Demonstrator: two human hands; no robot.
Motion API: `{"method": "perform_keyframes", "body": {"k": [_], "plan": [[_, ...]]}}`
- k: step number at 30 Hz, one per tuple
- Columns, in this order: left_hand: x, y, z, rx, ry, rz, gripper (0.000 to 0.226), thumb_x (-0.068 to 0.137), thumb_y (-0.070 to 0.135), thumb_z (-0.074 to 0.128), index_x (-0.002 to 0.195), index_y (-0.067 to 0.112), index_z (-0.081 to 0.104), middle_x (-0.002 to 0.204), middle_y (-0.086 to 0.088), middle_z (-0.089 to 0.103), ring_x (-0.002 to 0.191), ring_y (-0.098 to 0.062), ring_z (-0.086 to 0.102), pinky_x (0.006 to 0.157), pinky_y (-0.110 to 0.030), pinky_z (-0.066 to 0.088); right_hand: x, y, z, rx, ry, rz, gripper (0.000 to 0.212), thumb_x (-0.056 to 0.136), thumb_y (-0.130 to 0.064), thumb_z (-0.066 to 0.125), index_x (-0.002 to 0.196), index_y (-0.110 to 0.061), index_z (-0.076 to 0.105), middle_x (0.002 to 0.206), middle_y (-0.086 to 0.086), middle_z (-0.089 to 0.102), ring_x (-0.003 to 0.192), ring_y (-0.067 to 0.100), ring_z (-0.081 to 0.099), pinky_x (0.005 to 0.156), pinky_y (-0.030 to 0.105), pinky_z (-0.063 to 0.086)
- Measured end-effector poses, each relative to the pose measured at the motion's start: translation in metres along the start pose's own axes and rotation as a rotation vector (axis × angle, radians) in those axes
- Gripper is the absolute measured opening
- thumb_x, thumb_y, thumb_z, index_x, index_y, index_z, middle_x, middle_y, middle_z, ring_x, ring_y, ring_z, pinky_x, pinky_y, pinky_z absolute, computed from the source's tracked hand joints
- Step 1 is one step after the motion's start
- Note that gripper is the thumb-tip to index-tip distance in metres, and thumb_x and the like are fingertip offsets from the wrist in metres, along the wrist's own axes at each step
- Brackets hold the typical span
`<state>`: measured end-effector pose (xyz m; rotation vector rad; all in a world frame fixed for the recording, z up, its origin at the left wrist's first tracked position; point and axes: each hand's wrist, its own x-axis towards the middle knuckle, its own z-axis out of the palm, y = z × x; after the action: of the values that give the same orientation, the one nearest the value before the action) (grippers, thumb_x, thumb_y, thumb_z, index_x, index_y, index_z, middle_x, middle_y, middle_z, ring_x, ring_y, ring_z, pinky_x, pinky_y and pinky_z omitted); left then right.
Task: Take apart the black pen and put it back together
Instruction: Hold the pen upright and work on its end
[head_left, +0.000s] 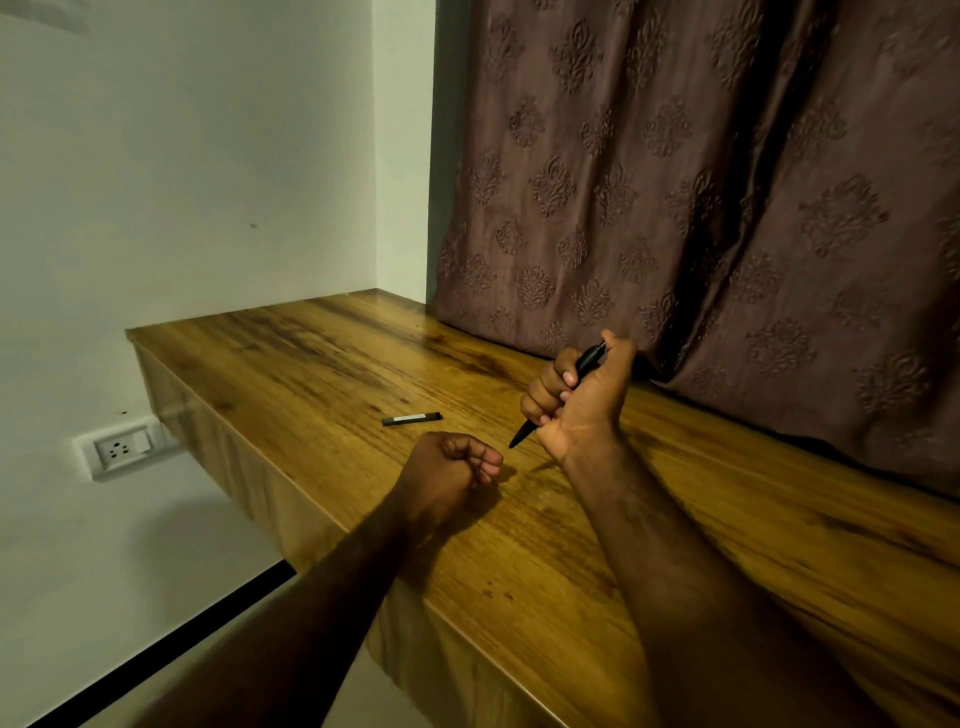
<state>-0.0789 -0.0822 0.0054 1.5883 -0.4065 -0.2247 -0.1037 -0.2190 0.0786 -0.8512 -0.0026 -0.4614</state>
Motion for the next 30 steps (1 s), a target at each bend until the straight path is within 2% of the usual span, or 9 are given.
{"method": "perform_keyframes", "body": {"k": [10,16,18,21,25,28,30], "plan": [[0.0001,-0.0006,-0.0018,0.022,-0.001,0.01,0.029,0.08,-0.016,0.044,0.085,-0.003,0.07,0.073,-0.009,0.069,0.058,-0.004,0.061,0.053,-0.01,0.048,-0.0004,-0.0001,0.0015,-0.039,0.004,-0.012,0.061,0.084,-0.065,0.034,0.045,-0.018,0.032,0.037,-0.004,0.019,0.033,0.013,0.011,0.041,0.015,0.017],[-0.001,0.0015,-0.0005,-0.055,-0.002,-0.028,0.029,0.082,-0.017,0.042,0.082,-0.004,0.069,0.066,-0.006,0.07,0.052,-0.002,0.063,0.05,-0.011,0.049,-0.0015,0.0004,0.0035,-0.062,-0.008,-0.002,0.059,0.084,-0.063,0.035,0.046,-0.018,0.03,0.037,-0.004,0.019,0.034,0.013,0.011,0.041,0.016,0.016],[0.0005,0.0019,-0.0017,-0.041,0.001,-0.024,0.03,0.082,-0.017,0.042,0.083,-0.004,0.069,0.067,-0.006,0.071,0.055,-0.004,0.064,0.052,-0.012,0.049,-0.0015,0.0002,0.0042,-0.066,-0.005,-0.004,0.061,0.084,-0.066,0.035,0.046,-0.018,0.03,0.037,-0.004,0.02,0.034,0.013,0.012,0.04,0.016,0.016],[0.001,0.0002,-0.0021,-0.004,0.003,-0.012,0.032,0.081,-0.017,0.041,0.084,-0.003,0.07,0.073,-0.009,0.07,0.061,-0.006,0.063,0.055,-0.012,0.05,-0.0026,0.0017,0.0043,-0.086,-0.001,-0.008,0.057,0.084,-0.06,0.036,0.045,-0.019,0.03,0.037,-0.004,0.019,0.033,0.013,0.012,0.041,0.016,0.016],[-0.0011,0.0011,-0.0006,-0.028,-0.01,-0.009,0.033,0.08,-0.019,0.039,0.081,-0.004,0.069,0.067,-0.005,0.07,0.055,-0.002,0.064,0.051,-0.011,0.049,-0.0034,0.0013,0.0056,-0.071,-0.001,-0.006,0.063,0.085,-0.066,0.035,0.045,-0.018,0.031,0.036,-0.004,0.02,0.032,0.013,0.013,0.042,0.017,0.014],[0.0008,-0.0014,-0.0029,-0.053,-0.021,-0.022,0.034,0.08,-0.018,0.04,0.08,-0.002,0.069,0.062,-0.002,0.072,0.054,-0.002,0.065,0.049,-0.012,0.048,-0.0024,0.0022,0.0049,-0.076,-0.012,-0.008,0.059,0.086,-0.06,0.036,0.045,-0.018,0.031,0.036,-0.004,0.02,0.032,0.013,0.013,0.041,0.015,0.016],[0.003,-0.0035,-0.0047,-0.052,-0.021,-0.025,0.033,0.081,-0.016,0.041,0.081,-0.001,0.071,0.064,-0.002,0.072,0.055,-0.003,0.065,0.051,-0.012,0.049,-0.0022,0.0034,0.0041,-0.062,-0.025,-0.015,0.061,0.086,-0.064,0.035,0.045,-0.018,0.031,0.036,-0.004,0.02,0.031,0.013,0.013,0.04,0.015,0.017]]}}
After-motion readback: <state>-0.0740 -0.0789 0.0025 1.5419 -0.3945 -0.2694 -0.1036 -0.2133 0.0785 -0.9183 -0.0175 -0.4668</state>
